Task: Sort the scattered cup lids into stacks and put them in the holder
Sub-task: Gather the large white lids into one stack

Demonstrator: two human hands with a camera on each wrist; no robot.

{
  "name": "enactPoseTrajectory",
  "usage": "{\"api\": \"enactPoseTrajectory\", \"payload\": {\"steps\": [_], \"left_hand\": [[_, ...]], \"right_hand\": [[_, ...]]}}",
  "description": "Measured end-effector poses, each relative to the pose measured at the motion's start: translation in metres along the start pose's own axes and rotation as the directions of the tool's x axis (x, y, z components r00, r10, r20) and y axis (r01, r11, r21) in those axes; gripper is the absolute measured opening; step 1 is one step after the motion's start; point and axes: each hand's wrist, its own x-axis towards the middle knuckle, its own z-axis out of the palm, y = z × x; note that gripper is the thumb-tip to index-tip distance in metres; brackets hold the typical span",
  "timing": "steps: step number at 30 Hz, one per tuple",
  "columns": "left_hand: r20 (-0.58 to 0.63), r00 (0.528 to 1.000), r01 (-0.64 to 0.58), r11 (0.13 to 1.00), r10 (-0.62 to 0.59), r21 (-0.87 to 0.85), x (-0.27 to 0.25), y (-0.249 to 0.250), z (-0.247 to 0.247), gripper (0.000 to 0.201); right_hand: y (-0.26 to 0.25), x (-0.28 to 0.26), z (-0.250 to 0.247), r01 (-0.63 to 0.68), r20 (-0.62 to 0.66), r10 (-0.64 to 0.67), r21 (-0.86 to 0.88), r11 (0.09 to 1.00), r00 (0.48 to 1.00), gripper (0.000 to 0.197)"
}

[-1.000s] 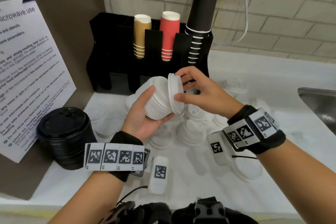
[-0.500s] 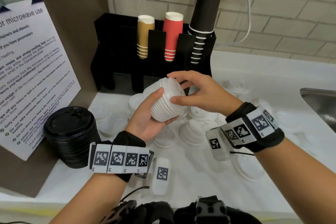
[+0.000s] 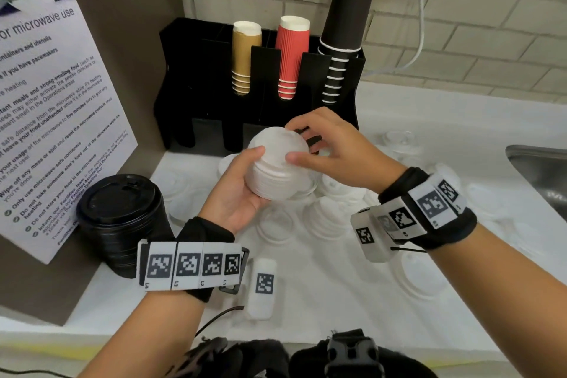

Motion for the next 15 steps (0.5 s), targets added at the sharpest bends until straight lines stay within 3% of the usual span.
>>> {"api": "enactPoseTrajectory", "payload": {"steps": [3, 5, 7, 8, 9, 12, 15], "left_hand": [[-0.049, 0.998, -0.047, 0.999, 0.046, -0.024, -0.001, 0.007, -0.009, 0.054], [-0.061, 0.996, -0.068, 0.997, 0.067, -0.029, -0.002, 0.012, -0.013, 0.05], [-0.081, 0.994, -0.076, 0.996, 0.072, -0.04, -0.004, 0.015, -0.016, 0.052], [-0.09, 0.993, -0.078, 0.996, 0.075, -0.038, -0.005, 0.015, -0.016, 0.053], [-0.094, 0.993, -0.08, 0.996, 0.076, -0.035, -0.006, 0.016, -0.016, 0.053], [-0.1, 0.992, -0.085, 0.995, 0.08, -0.047, -0.008, 0.018, -0.016, 0.052], [-0.121, 0.988, -0.109, 0.991, 0.098, -0.084, -0.009, 0.019, -0.016, 0.055]], "right_hand": [[0.012, -0.007, -0.009, -0.069, 0.004, 0.069, 0.004, 0.998, 0.998, 0.027], [0.027, -0.013, -0.013, -0.112, 0.226, 0.152, -0.181, 0.977, 0.962, 0.032], [0.042, -0.021, -0.008, -0.051, 0.459, 0.319, -0.505, 0.862, 0.829, 0.06], [0.048, -0.024, -0.003, 0.011, 0.509, 0.39, -0.618, 0.786, 0.768, 0.075], [0.052, -0.027, 0.003, 0.067, 0.53, 0.418, -0.674, 0.736, 0.738, 0.085], [0.062, -0.032, 0.017, 0.136, 0.547, 0.389, -0.69, 0.711, 0.741, 0.099], [0.069, -0.037, 0.022, 0.201, 0.53, 0.354, -0.729, 0.654, 0.77, 0.091]]}}
